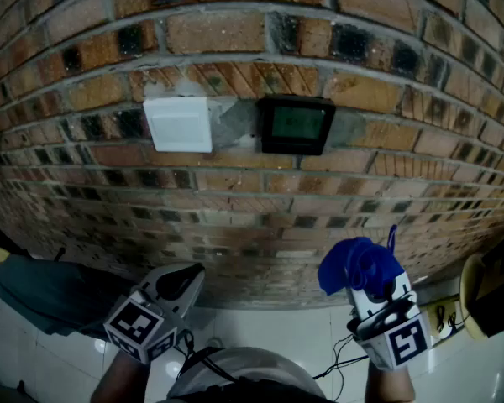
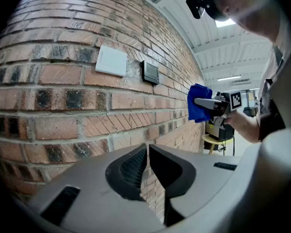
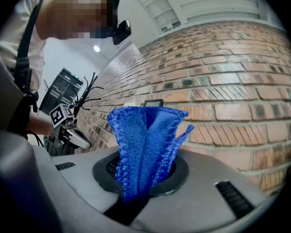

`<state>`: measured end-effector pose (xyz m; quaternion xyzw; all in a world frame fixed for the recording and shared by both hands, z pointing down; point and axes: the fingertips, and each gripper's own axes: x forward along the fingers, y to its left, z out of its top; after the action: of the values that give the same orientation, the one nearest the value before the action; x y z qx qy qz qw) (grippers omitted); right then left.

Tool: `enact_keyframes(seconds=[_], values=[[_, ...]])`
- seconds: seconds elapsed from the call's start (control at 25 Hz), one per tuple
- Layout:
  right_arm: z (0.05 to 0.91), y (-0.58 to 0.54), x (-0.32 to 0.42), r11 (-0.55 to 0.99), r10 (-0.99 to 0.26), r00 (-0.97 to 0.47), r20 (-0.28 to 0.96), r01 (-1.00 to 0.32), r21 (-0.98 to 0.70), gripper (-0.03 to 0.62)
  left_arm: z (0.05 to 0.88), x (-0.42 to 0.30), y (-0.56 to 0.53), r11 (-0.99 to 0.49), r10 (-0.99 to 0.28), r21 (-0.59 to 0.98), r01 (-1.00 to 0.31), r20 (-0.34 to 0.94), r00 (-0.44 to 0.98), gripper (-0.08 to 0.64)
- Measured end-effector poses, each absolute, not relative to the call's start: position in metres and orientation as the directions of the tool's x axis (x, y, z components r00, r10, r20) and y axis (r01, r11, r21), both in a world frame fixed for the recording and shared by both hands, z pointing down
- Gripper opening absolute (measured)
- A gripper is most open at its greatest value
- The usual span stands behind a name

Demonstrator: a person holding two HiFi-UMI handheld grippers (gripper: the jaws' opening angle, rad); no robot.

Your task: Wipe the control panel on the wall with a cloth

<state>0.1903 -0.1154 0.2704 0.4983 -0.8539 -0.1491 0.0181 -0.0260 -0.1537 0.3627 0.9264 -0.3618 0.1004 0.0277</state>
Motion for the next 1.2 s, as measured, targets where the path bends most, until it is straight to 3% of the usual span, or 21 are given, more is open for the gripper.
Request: enact_keyframes(seconds=[0.28, 0.44, 0.56, 0.76, 1.2], values=[[0.224, -0.155, 0.140, 0.319, -0.882, -0.463, -0.087, -0.723, 0.613, 0.089, 0.379, -0.041, -0.181, -0.784, -0.605, -0.001, -0.621, 0.226, 0.764, 0.005], [0.164, -0.170, 0.111, -0.005, -0.905, -0.373, -0.205, -0.472, 0.882, 0.089, 0.385, -0.048, -0.183, -0.810, -0.572, 0.001, -0.587, 0.225, 0.789, 0.005], [0.128, -0.183, 0.092, -0.174, -0.905, -0.333, -0.264, -0.276, 0.945, 0.089, 0.389, -0.051, -0.181, -0.825, -0.547, 0.014, -0.565, 0.235, 0.804, 0.005], [0.117, -0.214, 0.074, -0.181, -0.926, -0.314, -0.211, -0.123, 0.976, 0.087, 0.394, -0.052, -0.173, -0.837, -0.528, 0.027, -0.547, 0.225, 0.819, 0.005], [0.173, -0.227, 0.071, -0.127, -0.953, -0.270, -0.141, -0.068, 0.990, 0.087, 0.412, -0.060, -0.159, -0.823, -0.532, 0.073, -0.563, 0.246, 0.810, 0.005]])
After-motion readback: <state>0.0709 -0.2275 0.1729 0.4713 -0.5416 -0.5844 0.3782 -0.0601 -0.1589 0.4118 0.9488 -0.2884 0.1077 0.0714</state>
